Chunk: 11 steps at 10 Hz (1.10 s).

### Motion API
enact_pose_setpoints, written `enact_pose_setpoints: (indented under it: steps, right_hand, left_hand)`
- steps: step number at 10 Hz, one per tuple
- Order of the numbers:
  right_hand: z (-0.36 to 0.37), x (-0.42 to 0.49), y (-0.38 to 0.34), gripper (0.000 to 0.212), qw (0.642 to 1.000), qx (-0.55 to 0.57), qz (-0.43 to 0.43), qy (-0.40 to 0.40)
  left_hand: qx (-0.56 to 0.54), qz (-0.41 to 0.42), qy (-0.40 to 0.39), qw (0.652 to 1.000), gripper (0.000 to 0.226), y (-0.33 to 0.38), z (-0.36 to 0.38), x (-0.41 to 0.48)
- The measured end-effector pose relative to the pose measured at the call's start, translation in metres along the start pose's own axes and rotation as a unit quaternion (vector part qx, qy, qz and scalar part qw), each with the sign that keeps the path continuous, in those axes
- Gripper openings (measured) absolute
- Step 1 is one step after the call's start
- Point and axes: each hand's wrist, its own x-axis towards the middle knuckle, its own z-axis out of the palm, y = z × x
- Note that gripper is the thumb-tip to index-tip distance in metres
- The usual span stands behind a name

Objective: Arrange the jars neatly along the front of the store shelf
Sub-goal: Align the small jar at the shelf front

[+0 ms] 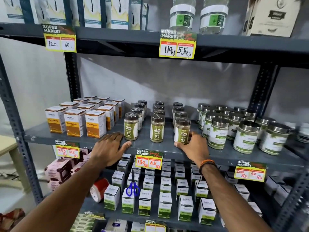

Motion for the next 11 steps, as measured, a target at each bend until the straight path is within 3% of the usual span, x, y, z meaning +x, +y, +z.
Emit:
enact_pose_setpoints:
  steps: [9, 10, 11]
  right_hand:
    - [-0.0009, 0.0054, -0.0072, 0.052, 0.999, -0.007, 0.033, -0.02]
    - [0.0024, 0.0061, -0.0039, 0.054, 0.999, -0.003, 0.032, -0.027]
    - [-0.0053, 0.0017, -0.0042, 0.078, 0.998, 0.031, 0.04, -0.034]
  left_hand:
    - [-0.01, 0.0, -0.002, 1.0, 0.091, 0.0028, -0.0046, -0.0039]
    - [-0.012, -0.001, -0.002, 1.0, 0.094, 0.0029, -0.0047, -0.0035]
    - [-0.024, 0.0, -0.021, 1.0, 0.095, 0.0026, -0.0079, -0.0028]
